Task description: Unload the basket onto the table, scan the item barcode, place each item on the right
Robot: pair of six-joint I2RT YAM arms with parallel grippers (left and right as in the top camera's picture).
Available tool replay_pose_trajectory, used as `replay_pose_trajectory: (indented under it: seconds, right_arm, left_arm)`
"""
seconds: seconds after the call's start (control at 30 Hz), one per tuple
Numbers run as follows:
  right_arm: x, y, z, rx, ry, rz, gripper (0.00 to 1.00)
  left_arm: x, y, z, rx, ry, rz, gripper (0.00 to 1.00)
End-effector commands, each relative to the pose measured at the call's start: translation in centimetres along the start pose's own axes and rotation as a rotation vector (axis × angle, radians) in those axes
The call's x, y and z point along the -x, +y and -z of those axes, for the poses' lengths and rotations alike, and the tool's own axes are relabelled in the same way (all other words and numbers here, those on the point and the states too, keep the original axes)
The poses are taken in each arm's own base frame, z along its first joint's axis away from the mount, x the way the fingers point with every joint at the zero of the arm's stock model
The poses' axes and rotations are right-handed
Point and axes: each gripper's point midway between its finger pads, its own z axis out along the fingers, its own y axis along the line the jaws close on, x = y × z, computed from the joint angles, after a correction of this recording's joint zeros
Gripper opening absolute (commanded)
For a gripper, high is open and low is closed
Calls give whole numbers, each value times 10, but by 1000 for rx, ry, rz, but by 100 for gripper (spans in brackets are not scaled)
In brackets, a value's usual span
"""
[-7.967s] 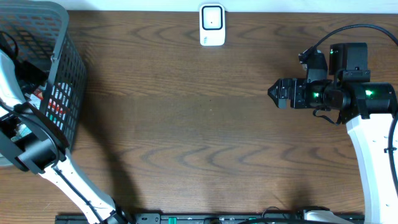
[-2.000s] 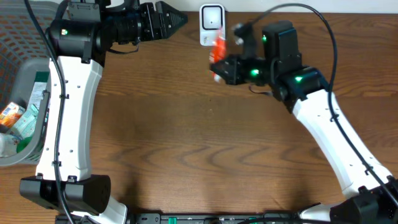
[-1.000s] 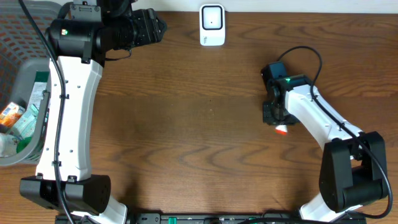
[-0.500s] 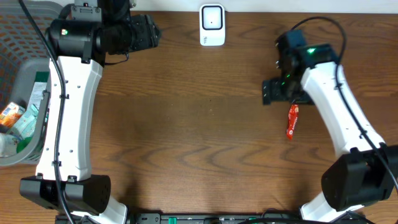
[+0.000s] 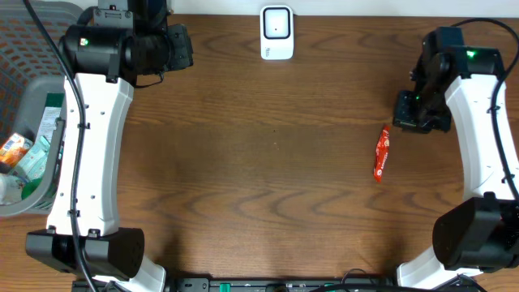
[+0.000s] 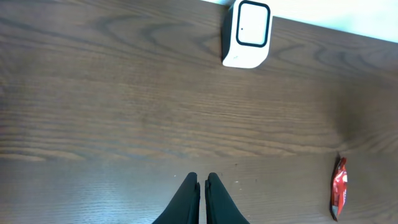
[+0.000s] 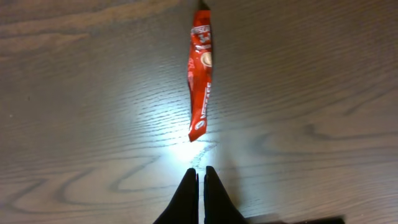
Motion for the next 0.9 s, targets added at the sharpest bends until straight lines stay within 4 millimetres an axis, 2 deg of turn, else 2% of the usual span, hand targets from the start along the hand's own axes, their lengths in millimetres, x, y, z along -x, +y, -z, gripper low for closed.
replay_pose_trajectory:
  seconds: [0.0,0.17,0.4,0.53,0.67,0.77,0.87]
  right_arm:
    - [-3,2,-2,17,9,5,1]
    - [-5,1,-18,10,23,4,1]
    - [-5,2,-73,15,4,-44,1]
    - [6,5,-102,33,-70,-44,1]
    - [8,2,-115,24,-96,-44,1]
    - [2,-12,-122,-54,-89,-84,1]
    - [-8,-13,-132,-50,-64,-164,1]
  left_arm:
    - [-1,4,-1,15,6,-9,7]
    - [-1,4,-1,15,6,-9,8]
    - [-1,4,-1,14,5,-9,9]
    - [-1,4,-1,15,7,-9,9]
    - [-1,4,-1,15,7,-9,10]
    - [-2,4,-1,15,9,-8,10]
    - [-2,4,-1,15,11,-7,11]
